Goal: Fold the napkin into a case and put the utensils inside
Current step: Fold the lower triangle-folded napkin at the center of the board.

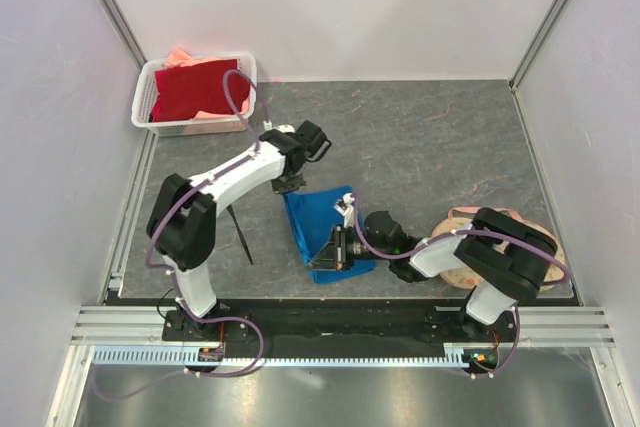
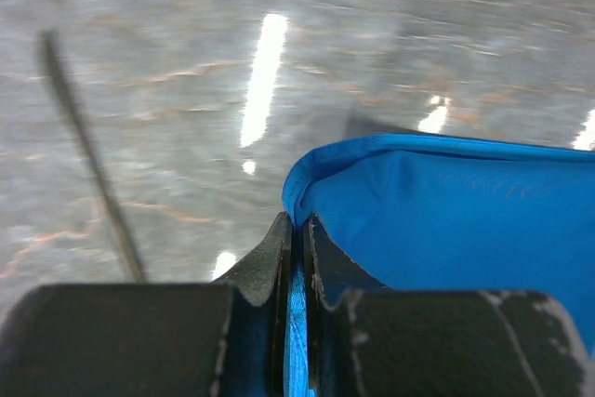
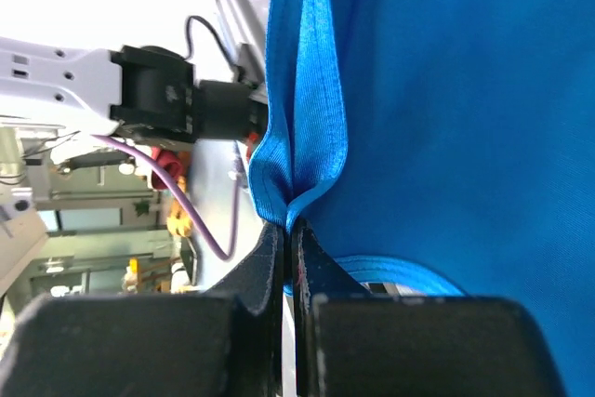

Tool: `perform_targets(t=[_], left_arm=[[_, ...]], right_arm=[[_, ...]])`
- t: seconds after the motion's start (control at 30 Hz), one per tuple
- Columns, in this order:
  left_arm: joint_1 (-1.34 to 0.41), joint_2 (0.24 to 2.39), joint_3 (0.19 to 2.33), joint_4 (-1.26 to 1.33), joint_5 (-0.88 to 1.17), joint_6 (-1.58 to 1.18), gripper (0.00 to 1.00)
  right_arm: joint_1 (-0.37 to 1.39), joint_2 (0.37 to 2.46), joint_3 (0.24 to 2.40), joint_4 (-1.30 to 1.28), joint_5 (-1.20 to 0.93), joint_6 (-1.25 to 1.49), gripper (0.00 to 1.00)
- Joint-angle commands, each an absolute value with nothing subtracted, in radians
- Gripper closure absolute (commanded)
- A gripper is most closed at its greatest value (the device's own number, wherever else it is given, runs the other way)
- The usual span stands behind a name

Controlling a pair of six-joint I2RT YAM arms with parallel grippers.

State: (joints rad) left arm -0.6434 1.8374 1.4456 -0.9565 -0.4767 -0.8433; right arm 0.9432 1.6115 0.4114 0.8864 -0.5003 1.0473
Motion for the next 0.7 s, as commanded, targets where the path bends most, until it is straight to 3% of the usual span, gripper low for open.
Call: perform_targets(t=[0.0,0.23,0.67], left_arm=[[-0.572,1.706,1.388,-0.853,-0.595,-0.758,0.98],[-0.580,1.767,1.400,-0.854,-0.591,-0.761,0.98],[-0.664,1.999,1.631,-0.957,-0.652,-0.890,0.98]], right_arm=[[1.020,1.710,0.452,1.029,-0.610,1.132,1.00],[1.017,1.750,0.404,1.143,-0.626,1.186,1.00],[0.914,1.773,0.218,1.233,-0.649,1.180,1.00]])
